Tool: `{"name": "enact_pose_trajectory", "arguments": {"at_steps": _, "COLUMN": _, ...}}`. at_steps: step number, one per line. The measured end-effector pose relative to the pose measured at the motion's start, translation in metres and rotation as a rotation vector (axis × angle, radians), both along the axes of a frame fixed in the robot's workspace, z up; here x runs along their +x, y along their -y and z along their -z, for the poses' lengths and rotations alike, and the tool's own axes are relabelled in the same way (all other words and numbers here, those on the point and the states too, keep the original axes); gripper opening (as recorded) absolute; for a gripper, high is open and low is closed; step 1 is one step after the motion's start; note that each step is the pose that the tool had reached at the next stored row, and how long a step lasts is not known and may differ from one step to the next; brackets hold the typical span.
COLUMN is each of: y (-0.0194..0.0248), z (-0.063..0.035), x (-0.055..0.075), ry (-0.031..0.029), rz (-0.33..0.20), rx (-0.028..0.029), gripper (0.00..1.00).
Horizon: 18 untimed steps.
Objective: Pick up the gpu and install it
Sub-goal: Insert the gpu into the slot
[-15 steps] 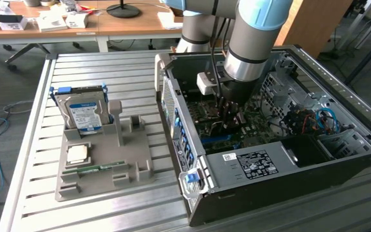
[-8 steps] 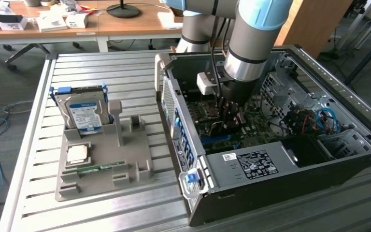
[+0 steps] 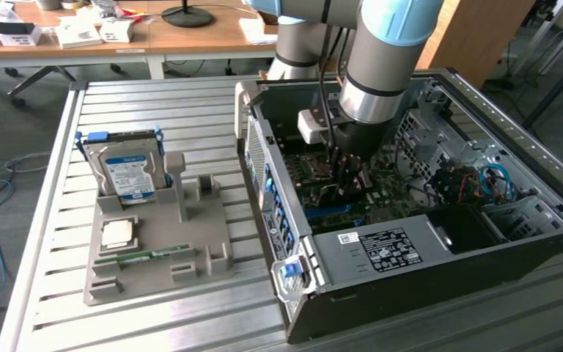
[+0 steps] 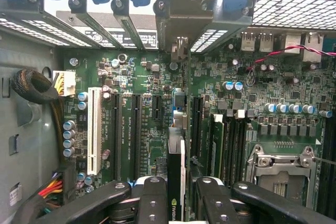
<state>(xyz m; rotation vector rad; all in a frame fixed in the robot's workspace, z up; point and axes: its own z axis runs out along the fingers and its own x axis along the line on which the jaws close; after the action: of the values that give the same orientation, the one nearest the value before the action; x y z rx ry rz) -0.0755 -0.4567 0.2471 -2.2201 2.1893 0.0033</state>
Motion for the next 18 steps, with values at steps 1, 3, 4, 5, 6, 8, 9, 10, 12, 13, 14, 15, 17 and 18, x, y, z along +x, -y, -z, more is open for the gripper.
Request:
{"name": "enact_pose_trajectory", "arguments": {"at_steps": 1, "y": 0.0000, "z": 0.0000, "x": 0.0000, "ry": 0.0000, "rz": 0.004, "rx": -0.0001, "gripper": 0.26}}
{"name": "enact_pose_trajectory", "arguments": {"at_steps": 3, "y": 0.0000, "z": 0.0000, "x": 0.0000, "ry": 0.0000, "rz": 0.008, "rx": 0.0000, "gripper": 0.26}}
{"name": "enact_pose_trajectory", "arguments": {"at_steps": 4, "y": 0.0000, "z": 0.0000, "x": -0.0001, "ry": 0.0001, "rz": 0.008, "rx": 0.0000, "gripper": 0.26}}
{"name": "enact_pose_trajectory", "arguments": {"at_steps": 5, "y": 0.0000, "z": 0.0000, "x": -0.0003, "ry": 0.0001, "rz": 0.008, "rx": -0.0001, "gripper": 0.26}}
{"name": "enact_pose_trajectory", "arguments": {"at_steps": 6, "y": 0.0000, "z": 0.0000, "x": -0.0006, "ry": 0.0002, "rz": 0.008, "rx": -0.0001, "gripper": 0.26}}
{"name": "enact_pose_trajectory", "arguments": {"at_steps": 8, "y": 0.0000, "z": 0.0000, "x": -0.0012, "ry": 0.0001, "rz": 0.009, "rx": 0.0000, "gripper": 0.26}}
{"name": "enact_pose_trajectory", "arguments": {"at_steps": 9, "y": 0.0000, "z": 0.0000, "x": -0.0013, "ry": 0.0001, "rz": 0.009, "rx": 0.0000, "gripper": 0.26}}
{"name": "enact_pose_trajectory", "arguments": {"at_steps": 10, "y": 0.0000, "z": 0.0000, "x": -0.0014, "ry": 0.0000, "rz": 0.009, "rx": 0.0000, "gripper": 0.26}}
{"name": "enact_pose_trajectory", "arguments": {"at_steps": 12, "y": 0.0000, "z": 0.0000, "x": -0.0018, "ry": 0.0002, "rz": 0.010, "rx": 0.0000, "gripper": 0.26}}
{"name": "enact_pose_trajectory", "arguments": {"at_steps": 13, "y": 0.0000, "z": 0.0000, "x": -0.0020, "ry": 0.0001, "rz": 0.010, "rx": 0.0000, "gripper": 0.26}}
{"name": "enact_pose_trajectory", "arguments": {"at_steps": 14, "y": 0.0000, "z": 0.0000, "x": -0.0021, "ry": 0.0002, "rz": 0.010, "rx": 0.0000, "gripper": 0.26}}
{"name": "enact_pose_trajectory", "arguments": {"at_steps": 15, "y": 0.0000, "z": 0.0000, "x": -0.0021, "ry": 0.0002, "rz": 0.010, "rx": 0.0000, "gripper": 0.26}}
{"name": "enact_pose_trajectory", "arguments": {"at_steps": 17, "y": 0.0000, "z": 0.0000, "x": -0.0022, "ry": 0.0002, "rz": 0.010, "rx": 0.0000, "gripper": 0.26}}
{"name": "enact_pose_trajectory", "arguments": {"at_steps": 18, "y": 0.0000, "z": 0.0000, "x": -0.0022, "ry": 0.0003, "rz": 0.010, "rx": 0.0000, "gripper": 0.26}}
